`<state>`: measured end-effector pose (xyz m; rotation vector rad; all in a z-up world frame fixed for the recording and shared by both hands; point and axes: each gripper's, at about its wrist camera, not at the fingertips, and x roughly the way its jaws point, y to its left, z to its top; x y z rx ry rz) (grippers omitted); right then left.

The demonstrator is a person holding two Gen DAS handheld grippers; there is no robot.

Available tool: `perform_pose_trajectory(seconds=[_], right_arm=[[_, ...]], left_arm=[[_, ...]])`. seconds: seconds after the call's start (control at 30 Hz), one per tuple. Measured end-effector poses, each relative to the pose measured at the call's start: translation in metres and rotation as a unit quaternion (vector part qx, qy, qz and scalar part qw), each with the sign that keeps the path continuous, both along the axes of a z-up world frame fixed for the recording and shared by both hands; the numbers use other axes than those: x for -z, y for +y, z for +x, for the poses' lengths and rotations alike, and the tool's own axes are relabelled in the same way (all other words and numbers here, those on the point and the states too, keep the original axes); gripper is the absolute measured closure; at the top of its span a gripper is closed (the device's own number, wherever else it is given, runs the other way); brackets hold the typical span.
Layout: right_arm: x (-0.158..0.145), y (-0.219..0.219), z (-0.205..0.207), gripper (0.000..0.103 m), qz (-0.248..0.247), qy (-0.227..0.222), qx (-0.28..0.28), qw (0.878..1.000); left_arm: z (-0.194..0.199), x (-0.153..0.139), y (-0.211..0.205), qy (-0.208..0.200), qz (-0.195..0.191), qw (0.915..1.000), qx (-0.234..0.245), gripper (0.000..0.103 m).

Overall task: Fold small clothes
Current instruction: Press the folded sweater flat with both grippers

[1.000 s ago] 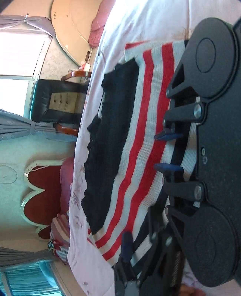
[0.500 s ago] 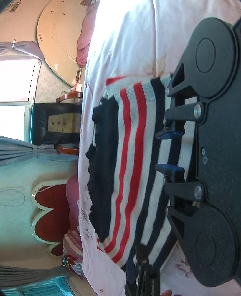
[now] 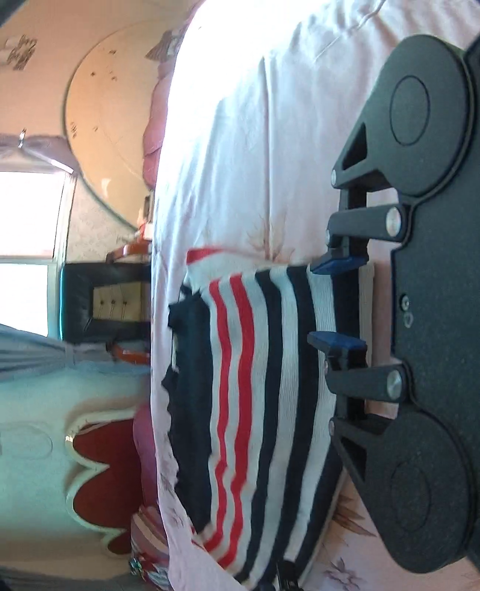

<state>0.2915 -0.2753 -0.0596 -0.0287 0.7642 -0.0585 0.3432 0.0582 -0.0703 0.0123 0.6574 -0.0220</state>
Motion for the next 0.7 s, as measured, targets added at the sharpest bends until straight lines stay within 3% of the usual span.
perform_pose_trajectory(seconds=[0.1, 0.2, 0.37, 0.5, 0.53, 0.7], right_arm=[[0.011, -0.016, 0.005, 0.073, 0.037, 0.021, 0.012, 0.999], [0.017, -0.025, 0.003, 0.096, 0.07, 0.026, 0.012, 0.997], [0.027, -0.025, -0.007, 0.095, 0.04, 0.031, 0.01, 0.999], [0.023, -0.018, -0.001, 0.089, 0.02, 0.032, 0.014, 0.999], [0.019, -0.017, -0.003, 0.084, 0.017, 0.025, 0.019, 0.999], [-0.001, -0.008, -0.013, 0.083, 0.011, -0.013, 0.013, 1.0]], left_arm=[[0.003, 0.004, 0.003, 0.011, -0.01, 0.9999, -0.007, 0.017], [0.003, 0.006, 0.005, 0.015, -0.003, 0.9997, -0.018, 0.017], [0.006, 0.015, 0.005, 0.023, 0.009, 0.9996, -0.017, 0.017], [0.005, 0.004, 0.002, 0.02, 0.015, 0.9993, -0.028, 0.017], [0.003, 0.004, 0.002, 0.019, 0.019, 0.9993, -0.028, 0.017], [-0.003, 0.004, 0.004, 0.024, 0.016, 0.999, -0.033, 0.017]])
